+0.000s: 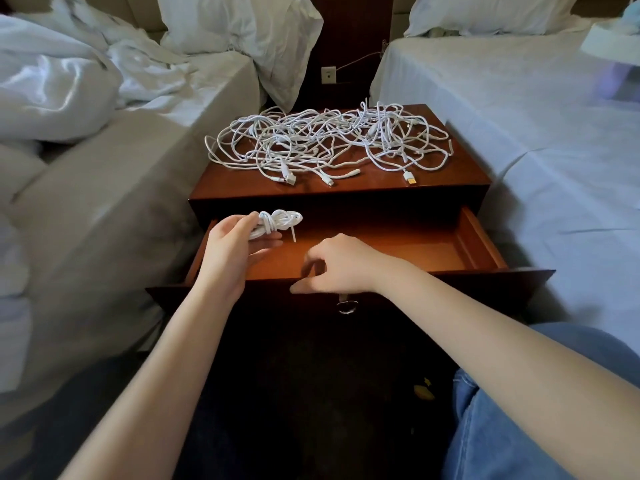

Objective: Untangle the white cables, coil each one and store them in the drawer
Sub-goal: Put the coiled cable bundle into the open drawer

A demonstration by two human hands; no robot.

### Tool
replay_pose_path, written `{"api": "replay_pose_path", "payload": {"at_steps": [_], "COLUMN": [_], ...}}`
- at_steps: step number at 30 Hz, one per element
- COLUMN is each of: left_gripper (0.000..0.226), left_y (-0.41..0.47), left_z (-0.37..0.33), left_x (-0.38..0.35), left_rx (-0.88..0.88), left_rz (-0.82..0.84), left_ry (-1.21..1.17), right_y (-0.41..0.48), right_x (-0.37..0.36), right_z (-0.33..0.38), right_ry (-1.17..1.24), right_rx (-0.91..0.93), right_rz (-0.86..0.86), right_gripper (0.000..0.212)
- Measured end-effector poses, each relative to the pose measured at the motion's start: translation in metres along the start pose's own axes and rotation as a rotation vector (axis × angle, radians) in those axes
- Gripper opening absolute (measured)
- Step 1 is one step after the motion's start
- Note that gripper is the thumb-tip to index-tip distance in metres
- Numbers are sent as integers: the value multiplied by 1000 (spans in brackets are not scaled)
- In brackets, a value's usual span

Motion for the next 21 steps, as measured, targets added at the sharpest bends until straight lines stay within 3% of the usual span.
{"api": "replay_pose_path", "payload": {"at_steps": [9,17,21], "left_gripper": [21,20,20], "left_y": [6,16,18], "left_z": [-13,-10,2], "left_x": [-10,-11,-11], "left_rx": [-37,-58,-21], "left_rz": [9,39,62], "left_ry": [44,180,129], "right_y": [-1,0,-6], "right_x": [-6,-40,-46], "right_z": [9,18,18], "right_ry": [-2,181,185], "right_rx": [-17,-39,-39], "right_rz": [5,194,221], "right_gripper": [53,52,53]}}
Point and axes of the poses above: each hand's wrist, its own y-axis towards the middle knuckle, its own x-axis out of the back of the hand, z = x × y, the point moved 9 cm from there along y, towards the middle knuckle, and after that the axes turned 13 degrees about y, right-handed, at the moved point
